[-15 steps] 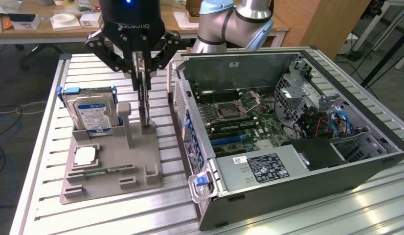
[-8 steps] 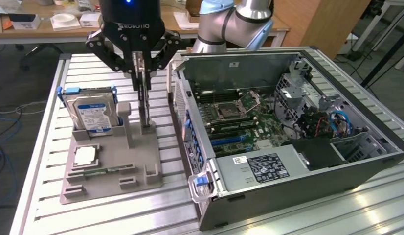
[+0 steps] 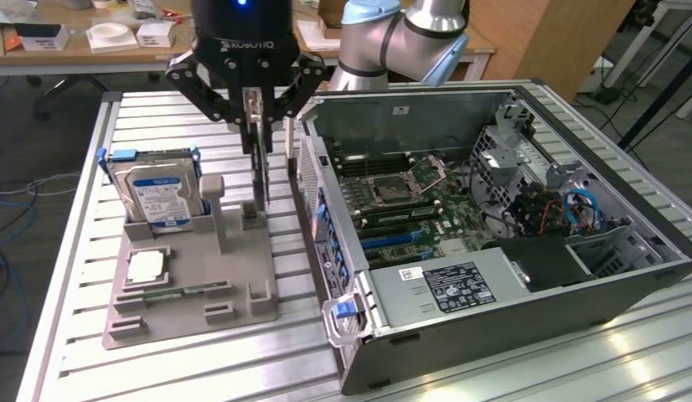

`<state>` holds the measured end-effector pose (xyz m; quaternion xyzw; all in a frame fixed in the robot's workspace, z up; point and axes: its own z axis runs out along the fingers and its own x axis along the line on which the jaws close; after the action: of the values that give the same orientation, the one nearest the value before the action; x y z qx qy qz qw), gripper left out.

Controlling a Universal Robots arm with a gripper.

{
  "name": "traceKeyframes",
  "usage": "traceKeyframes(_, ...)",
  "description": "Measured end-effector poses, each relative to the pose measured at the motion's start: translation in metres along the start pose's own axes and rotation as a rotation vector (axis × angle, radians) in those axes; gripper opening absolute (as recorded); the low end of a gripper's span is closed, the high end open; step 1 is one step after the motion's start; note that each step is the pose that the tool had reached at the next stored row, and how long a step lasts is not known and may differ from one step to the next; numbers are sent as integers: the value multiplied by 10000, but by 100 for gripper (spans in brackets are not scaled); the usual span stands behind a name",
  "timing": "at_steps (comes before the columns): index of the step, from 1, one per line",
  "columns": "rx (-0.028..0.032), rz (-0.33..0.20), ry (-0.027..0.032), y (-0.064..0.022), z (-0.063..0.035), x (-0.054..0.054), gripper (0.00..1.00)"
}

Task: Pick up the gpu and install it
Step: 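Pick up the gpu and move the gpu toward the slot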

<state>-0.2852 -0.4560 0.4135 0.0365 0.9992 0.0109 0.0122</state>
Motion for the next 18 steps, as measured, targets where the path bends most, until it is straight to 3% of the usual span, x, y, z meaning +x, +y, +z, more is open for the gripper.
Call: traceKeyframes(18,1,-1,1,22,8,-314,26)
